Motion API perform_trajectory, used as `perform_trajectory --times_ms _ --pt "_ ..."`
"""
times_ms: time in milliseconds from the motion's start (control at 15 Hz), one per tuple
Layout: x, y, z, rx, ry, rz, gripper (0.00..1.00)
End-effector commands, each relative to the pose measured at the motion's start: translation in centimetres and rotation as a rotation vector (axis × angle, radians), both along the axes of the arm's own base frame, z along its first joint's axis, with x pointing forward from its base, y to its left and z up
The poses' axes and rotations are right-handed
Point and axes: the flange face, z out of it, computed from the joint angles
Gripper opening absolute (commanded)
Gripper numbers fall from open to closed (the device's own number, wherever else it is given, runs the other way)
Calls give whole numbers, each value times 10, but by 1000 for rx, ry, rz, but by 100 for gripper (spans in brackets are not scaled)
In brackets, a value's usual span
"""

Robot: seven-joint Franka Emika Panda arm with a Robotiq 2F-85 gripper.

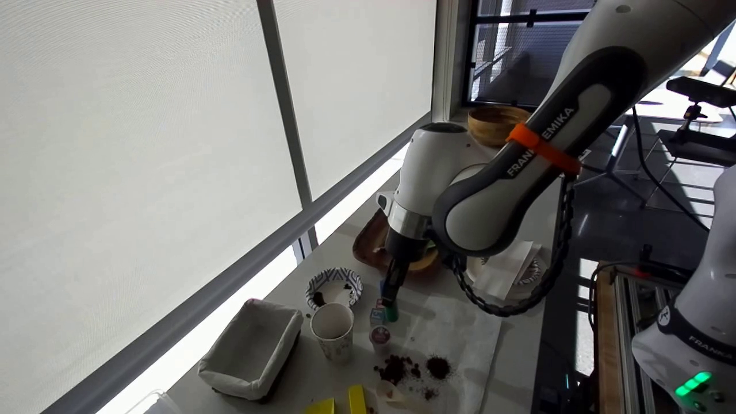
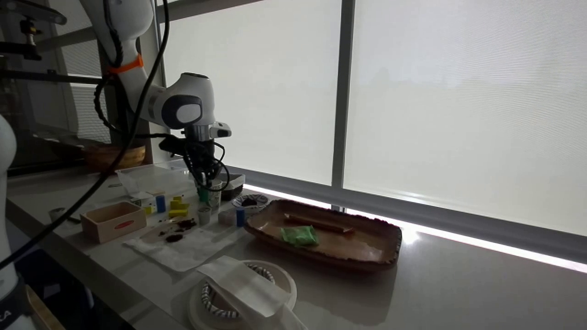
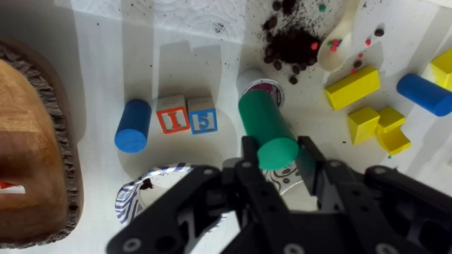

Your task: Pick up the green block on the left, put it on the letter block on the right, pick up the blue block on the left and put it on the other letter block on the right

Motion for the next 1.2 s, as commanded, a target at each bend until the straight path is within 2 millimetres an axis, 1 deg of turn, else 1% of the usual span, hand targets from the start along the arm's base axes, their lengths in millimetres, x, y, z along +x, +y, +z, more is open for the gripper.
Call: perform_trajectory --times_ms 0,267,600,800,1133 --pt "3 -8 -12 24 -15 -46 8" --pt "13 -11 -23 34 -20 -75 8" --pt "24 -10 -34 41 -39 -100 8" --pt "29 -15 -42 32 -41 -134 8" --pt "33 -20 -49 35 -46 -190 8"
